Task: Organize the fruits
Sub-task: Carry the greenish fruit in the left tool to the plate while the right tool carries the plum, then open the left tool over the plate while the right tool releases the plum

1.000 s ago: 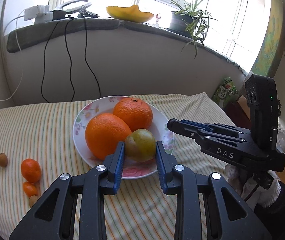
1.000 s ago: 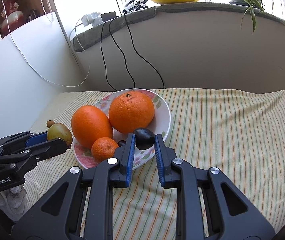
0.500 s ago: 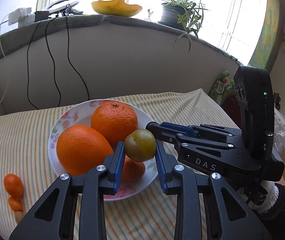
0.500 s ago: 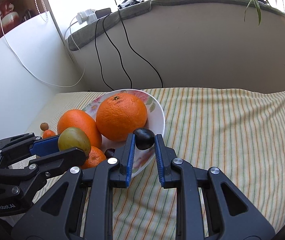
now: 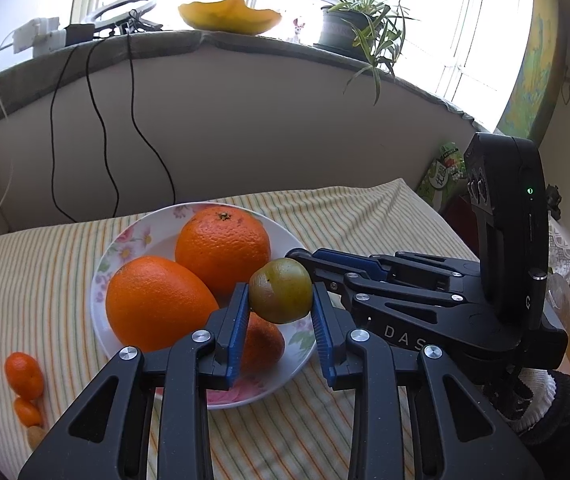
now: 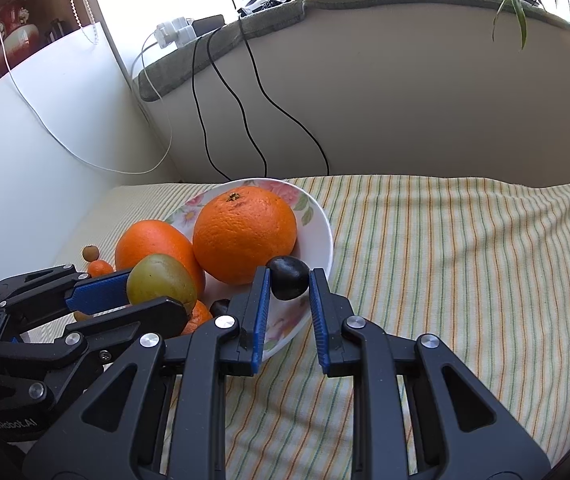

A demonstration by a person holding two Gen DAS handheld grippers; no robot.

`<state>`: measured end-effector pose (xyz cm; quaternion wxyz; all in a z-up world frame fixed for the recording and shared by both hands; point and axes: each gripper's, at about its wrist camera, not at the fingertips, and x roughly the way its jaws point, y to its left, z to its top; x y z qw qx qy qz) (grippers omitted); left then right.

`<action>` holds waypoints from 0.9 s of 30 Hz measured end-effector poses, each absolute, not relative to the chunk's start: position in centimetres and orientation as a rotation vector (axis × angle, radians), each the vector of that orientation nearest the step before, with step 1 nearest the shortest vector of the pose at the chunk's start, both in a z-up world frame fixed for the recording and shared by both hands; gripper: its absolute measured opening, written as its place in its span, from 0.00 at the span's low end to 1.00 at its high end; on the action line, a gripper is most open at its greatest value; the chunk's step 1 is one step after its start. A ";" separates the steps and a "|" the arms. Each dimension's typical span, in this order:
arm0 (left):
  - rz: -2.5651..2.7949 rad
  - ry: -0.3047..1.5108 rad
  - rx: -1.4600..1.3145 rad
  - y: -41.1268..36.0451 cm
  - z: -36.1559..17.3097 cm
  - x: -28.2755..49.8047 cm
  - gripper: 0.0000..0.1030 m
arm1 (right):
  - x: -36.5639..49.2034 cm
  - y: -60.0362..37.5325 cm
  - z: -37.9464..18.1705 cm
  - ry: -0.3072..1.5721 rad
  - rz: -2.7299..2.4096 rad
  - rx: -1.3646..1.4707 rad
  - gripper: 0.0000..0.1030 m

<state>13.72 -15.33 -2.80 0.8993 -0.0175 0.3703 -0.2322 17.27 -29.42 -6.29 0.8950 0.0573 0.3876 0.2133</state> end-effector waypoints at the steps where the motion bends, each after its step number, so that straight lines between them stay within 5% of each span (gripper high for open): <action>1: -0.480 0.766 -0.036 -15.3 -2.8 13.7 0.28 | 17.2 -29.4 -6.3 0.803 0.443 0.119 0.20; 8: -0.473 0.768 -0.035 -15.3 -2.8 13.7 0.29 | 17.2 -29.2 -6.1 0.802 0.443 0.109 0.21; 15: -0.460 0.751 -0.039 -15.0 -2.4 13.6 0.38 | 17.1 -29.5 -6.0 0.790 0.440 0.119 0.41; 27: -0.457 0.736 -0.029 -14.8 -2.0 13.1 0.40 | 16.8 -30.0 -5.6 0.774 0.425 0.124 0.54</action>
